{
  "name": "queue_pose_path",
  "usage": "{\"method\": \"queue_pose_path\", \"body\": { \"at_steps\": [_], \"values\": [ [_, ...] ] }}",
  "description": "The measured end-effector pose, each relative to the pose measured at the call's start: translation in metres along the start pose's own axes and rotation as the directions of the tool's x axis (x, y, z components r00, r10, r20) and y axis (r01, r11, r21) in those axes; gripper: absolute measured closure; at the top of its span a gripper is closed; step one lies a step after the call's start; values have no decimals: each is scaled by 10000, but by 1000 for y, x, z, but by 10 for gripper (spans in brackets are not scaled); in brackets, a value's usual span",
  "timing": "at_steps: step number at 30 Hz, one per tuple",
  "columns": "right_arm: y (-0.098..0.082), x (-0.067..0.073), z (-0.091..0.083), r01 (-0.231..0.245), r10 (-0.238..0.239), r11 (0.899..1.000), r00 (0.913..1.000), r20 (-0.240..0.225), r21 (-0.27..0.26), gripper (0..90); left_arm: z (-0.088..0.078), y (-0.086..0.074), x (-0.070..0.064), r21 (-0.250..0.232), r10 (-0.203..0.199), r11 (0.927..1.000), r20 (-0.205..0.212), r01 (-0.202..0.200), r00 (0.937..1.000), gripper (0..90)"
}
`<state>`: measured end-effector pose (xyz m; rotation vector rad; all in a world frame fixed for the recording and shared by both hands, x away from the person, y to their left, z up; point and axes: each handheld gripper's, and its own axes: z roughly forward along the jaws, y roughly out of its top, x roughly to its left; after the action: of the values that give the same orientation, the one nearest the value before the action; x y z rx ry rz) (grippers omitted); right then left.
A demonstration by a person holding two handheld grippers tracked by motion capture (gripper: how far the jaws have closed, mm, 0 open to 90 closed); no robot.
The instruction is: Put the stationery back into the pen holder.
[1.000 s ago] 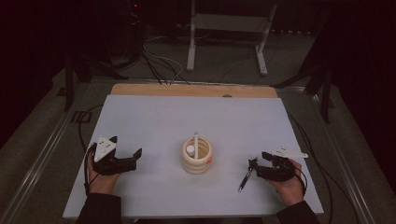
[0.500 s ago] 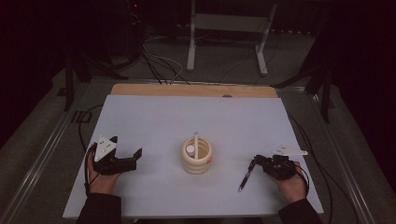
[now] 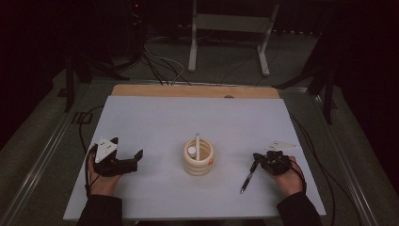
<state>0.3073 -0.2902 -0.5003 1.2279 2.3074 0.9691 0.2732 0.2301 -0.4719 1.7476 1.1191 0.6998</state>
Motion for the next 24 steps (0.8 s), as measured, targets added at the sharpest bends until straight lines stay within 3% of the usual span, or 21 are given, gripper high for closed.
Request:
{"method": "queue_pose_path", "body": {
  "at_steps": [15, 24],
  "values": [
    [0, -9, 15, -2, -4, 9982, 10000, 94, 592, 900, 0, 0, 0, 15, -15, 10000, -3, 15, 10000, 2],
    [0, -7, 11, 155, -156, 9986, 9999, 14, 508, 900, 0, 0, 0, 22, -32, 10000, 0, 32, 10000, 2]
  ]
}}
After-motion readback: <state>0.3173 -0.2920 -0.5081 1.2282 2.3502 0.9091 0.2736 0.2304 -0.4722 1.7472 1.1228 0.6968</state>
